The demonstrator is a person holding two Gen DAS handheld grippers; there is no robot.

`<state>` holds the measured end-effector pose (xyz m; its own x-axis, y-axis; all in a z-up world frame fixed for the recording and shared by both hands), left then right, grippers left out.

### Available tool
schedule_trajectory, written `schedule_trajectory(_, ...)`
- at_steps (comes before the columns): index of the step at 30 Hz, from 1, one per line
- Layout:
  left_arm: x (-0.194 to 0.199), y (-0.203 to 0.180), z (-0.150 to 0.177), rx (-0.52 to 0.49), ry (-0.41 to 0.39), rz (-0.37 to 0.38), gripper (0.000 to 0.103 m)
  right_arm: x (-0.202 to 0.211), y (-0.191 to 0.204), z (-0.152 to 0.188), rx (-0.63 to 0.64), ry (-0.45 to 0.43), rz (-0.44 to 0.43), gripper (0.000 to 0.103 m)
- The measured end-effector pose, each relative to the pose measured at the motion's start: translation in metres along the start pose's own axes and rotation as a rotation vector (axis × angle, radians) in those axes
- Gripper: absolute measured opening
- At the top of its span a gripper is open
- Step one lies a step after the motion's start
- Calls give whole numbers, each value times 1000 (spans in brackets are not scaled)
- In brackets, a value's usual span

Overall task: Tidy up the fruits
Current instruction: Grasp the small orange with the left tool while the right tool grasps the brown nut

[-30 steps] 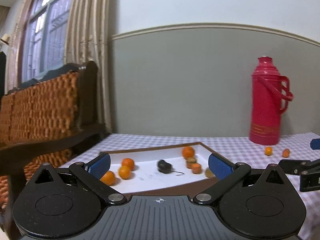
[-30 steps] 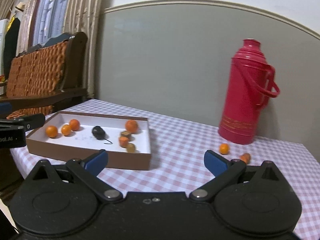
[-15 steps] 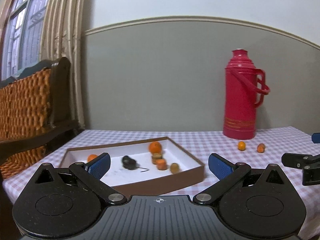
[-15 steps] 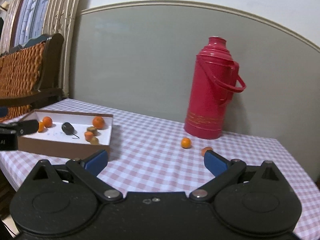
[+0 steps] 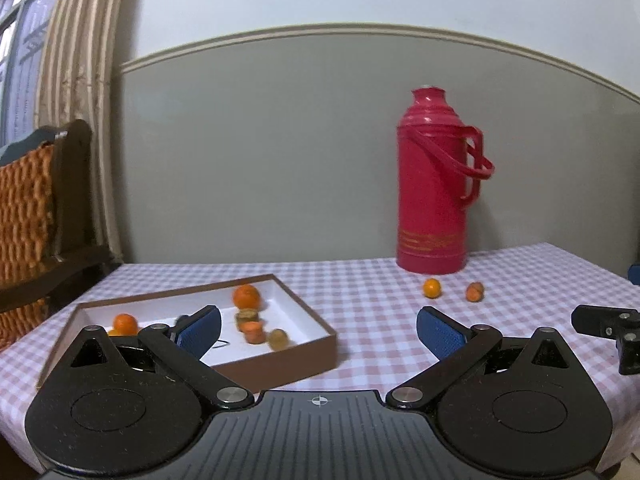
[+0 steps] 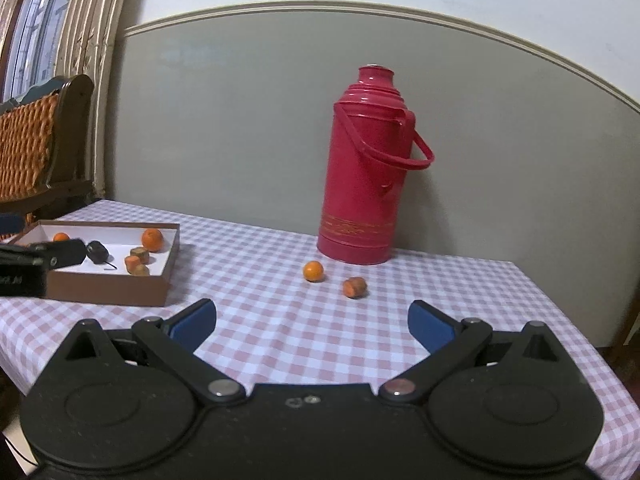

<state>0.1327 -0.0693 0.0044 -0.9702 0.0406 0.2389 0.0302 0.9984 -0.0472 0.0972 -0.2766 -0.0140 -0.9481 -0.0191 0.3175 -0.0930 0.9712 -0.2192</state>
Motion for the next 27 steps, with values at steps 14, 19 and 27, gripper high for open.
schedule_trajectory(14, -49, -52, 2, -85, -7, 108, 103, -35, -30, -4, 6, 26, 31, 92)
schedule_trajectory(19, -71, -61, -3, -79, 3, 128, 103, -61, -32, -10, -7, 37, 35, 85)
schedule_trajectory(27, -106, -74, -8, -66, 7, 148, 103, -97, -34, -14, 9, 47, 43, 82)
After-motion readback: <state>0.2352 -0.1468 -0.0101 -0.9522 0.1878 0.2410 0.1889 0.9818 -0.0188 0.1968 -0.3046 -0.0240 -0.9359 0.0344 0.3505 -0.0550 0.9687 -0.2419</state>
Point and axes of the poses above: each gripper's, at about its wrist camera, not at the fingertips, and x roughly against the way its jaws point, y to its left, z to its underside, the point moved 4 cm from there along -x, roughly the way its jaws point, and after that the axes turned 8 degrees about x, right-handed, at the moved point
